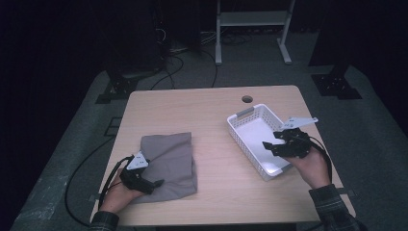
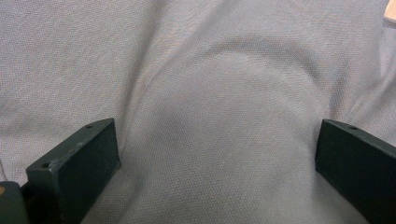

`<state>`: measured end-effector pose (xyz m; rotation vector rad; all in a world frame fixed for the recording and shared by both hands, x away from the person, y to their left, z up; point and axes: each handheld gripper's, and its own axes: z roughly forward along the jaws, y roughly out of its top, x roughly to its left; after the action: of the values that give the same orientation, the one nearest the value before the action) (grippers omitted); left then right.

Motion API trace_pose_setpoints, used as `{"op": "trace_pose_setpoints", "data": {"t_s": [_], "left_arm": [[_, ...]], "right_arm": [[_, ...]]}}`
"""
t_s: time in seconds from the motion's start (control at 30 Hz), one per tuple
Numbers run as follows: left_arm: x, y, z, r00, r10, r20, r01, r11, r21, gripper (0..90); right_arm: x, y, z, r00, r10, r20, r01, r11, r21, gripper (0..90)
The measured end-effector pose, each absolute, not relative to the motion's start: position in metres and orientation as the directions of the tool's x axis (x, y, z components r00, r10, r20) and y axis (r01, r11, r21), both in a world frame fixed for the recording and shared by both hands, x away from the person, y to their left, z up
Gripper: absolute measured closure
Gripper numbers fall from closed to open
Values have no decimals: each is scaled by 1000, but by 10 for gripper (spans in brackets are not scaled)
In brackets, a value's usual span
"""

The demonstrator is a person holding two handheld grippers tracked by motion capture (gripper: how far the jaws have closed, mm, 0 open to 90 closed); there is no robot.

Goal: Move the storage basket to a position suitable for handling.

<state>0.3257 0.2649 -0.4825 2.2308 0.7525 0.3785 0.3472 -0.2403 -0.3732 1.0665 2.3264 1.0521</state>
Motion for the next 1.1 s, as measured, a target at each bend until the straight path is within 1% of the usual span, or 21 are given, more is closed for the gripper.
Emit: {"op": "trace_pose_setpoints", "data": {"t_s": [0.2,0.27,0.3,0.4,0.5,0.53,0.6,0.67,1.0,1.1], "left_arm": [[326,265,-483,783,620,38,402,-552,731,0],[326,265,-483,783,620,37,402,-552,731,0],[326,265,-483,783,620,37,402,-552,731,0],[326,265,-483,785,619,40,401,-555,729,0],[326,265,-483,784,619,39,401,-554,729,0],[326,265,-483,785,619,39,401,-555,729,0],[326,265,-483,785,619,39,401,-555,729,0],[326,265,-483,785,619,39,401,-554,729,0],[326,265,-482,785,619,39,401,-555,729,0],[326,265,-483,785,619,38,402,-555,729,0]], "right_arm": [[341,-216,-372,-698,716,-10,456,455,765,371],[336,-202,-373,-722,692,1,447,464,765,343],[336,-202,-373,-722,692,1,447,464,765,343],[331,-180,-377,-757,653,19,434,481,762,322],[328,-170,-379,-772,635,20,425,494,759,319],[325,-156,-383,-788,615,25,418,506,755,309],[324,-152,-385,-794,608,24,413,510,754,308],[322,-134,-393,-813,582,25,403,530,746,290],[321,-97,-418,-851,520,73,395,543,741,253],[321,-86,-426,-866,495,75,379,550,744,237]]}}
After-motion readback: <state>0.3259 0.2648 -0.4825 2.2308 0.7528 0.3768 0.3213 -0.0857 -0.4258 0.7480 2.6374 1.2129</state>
